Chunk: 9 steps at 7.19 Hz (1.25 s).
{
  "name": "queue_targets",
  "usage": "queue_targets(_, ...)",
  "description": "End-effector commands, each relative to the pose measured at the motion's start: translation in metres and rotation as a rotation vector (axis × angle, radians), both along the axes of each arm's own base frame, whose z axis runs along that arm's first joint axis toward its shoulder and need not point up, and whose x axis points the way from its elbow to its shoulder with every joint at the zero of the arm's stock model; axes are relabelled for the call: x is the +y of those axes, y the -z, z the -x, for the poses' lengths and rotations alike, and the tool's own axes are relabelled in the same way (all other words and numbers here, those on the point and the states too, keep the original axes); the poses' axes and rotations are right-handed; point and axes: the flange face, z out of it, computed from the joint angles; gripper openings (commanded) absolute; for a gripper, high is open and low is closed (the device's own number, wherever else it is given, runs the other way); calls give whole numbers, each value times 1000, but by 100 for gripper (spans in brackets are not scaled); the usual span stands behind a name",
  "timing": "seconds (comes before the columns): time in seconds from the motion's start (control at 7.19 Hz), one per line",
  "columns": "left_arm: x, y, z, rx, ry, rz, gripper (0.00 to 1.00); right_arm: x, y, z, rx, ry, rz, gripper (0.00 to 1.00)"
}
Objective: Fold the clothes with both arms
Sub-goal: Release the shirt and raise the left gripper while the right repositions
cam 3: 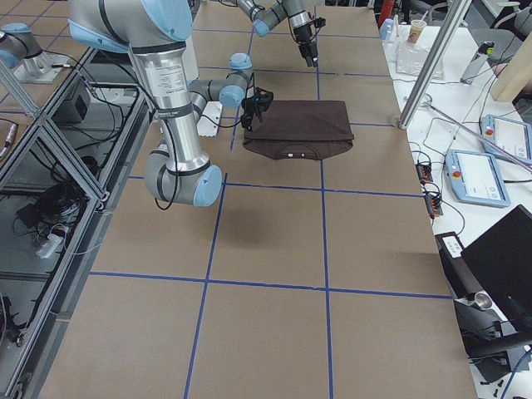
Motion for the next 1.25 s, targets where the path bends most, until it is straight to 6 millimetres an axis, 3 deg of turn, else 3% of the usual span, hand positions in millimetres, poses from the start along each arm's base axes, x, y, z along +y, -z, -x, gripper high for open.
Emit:
queue_targets(0.0,2,-4,1,-2,-1,9,73,17,-10,18,150,211,-140,100)
queue_targets(0.28,3,-4,0,5,1,21,73,20,-7,27,153,249,-161,100)
queue_targets(0.42,3,-4,0,5,0,20,73,19,-16,34,177,265,-171,100)
queue_targets(0.83,5,-1,2,12,-1,15,73,15,-24,36,202,343,-231,100)
queue_targets(1.11,9,3,8,26,-8,10,73,12,-40,30,234,389,-250,100)
